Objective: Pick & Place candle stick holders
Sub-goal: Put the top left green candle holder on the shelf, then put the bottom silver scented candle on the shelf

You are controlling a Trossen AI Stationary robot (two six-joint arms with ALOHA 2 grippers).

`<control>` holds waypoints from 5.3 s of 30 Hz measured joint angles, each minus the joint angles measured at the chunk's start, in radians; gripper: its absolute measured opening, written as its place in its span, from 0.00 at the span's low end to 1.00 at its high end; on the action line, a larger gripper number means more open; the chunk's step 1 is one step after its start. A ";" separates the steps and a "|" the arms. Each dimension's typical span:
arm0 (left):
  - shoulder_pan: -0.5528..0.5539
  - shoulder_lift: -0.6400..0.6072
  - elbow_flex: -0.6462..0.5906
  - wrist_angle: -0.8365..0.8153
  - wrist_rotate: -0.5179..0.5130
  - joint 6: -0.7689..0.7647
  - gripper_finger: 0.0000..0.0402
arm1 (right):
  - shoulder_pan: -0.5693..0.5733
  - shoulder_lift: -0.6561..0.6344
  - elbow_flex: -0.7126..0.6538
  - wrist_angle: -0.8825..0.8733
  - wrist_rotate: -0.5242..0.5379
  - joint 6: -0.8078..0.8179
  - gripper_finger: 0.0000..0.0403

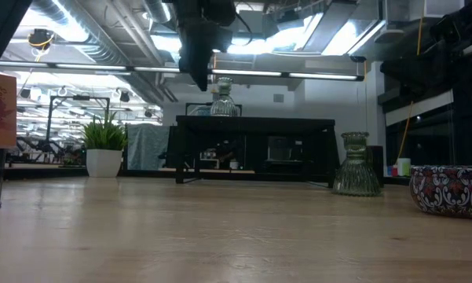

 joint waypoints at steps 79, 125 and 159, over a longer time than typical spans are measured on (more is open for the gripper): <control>-0.659 -0.476 -0.620 0.200 0.212 -0.294 0.00 | 0.000 0.000 0.000 0.000 0.000 0.000 0.00; -1.086 -0.493 -0.747 0.392 -0.115 -0.686 0.91 | 0.000 0.000 0.000 0.000 0.000 0.000 0.00; -1.173 -0.493 -0.747 0.390 -0.197 -0.701 1.00 | 0.000 0.000 0.000 0.000 0.000 0.000 0.00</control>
